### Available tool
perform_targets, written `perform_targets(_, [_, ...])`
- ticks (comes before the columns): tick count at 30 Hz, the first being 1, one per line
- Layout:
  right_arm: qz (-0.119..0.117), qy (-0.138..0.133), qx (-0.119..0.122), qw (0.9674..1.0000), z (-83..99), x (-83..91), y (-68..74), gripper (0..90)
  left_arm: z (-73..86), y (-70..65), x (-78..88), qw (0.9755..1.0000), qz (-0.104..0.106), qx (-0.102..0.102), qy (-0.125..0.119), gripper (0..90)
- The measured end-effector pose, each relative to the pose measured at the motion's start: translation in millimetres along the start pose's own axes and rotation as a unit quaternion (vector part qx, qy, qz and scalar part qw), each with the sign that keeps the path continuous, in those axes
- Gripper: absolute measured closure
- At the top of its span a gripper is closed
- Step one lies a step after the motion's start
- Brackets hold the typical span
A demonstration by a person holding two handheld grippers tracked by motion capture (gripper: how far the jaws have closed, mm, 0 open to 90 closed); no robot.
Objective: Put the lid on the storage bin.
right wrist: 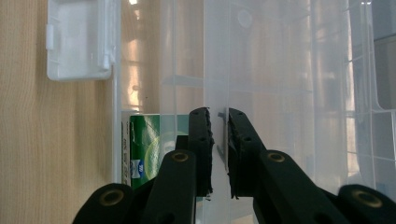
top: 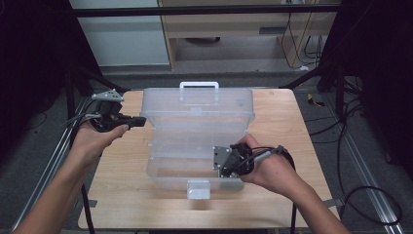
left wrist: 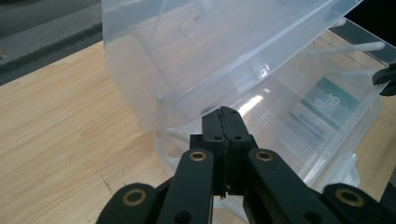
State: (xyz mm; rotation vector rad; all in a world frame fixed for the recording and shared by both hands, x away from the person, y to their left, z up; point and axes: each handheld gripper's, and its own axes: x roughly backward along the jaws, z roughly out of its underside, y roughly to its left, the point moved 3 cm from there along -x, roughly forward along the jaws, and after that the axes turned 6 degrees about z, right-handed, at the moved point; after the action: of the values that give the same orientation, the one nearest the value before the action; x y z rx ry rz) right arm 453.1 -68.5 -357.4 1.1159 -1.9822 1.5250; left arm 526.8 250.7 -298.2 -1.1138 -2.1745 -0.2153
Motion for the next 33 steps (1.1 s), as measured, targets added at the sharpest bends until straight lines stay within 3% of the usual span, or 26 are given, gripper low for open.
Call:
perform_targets(8, [-0.001,-0.004,-0.009,0.9999,0.8,-0.1,-0.5,77.1,1.8,-1.9,1.0,1.0,0.001,-0.003,0.002,90.0])
perform_targets(13, [0.003,-0.017,-0.048,0.9987,3.3,5.0,-2.8,63.2,5.0,-4.4,0.5,1.0,0.002,-0.004,0.003,90.0])
perform_targets(18, [0.006,-0.027,-0.086,0.9959,8.8,8.0,-4.5,57.4,7.9,-6.2,0.2,1.0,0.004,-0.005,0.005,90.0])
perform_targets(28, [0.008,-0.039,-0.13,0.9908,17.7,12.8,-1.7,44.2,12.3,-9.8,0.2,0.9999,0.006,-0.01,0.012,90.0])
perform_targets(33, [0.023,-0.042,-0.142,0.9887,25.0,18.8,2.5,38.4,14.2,-11.8,0.7,0.9998,0.006,-0.012,0.015,90.0])
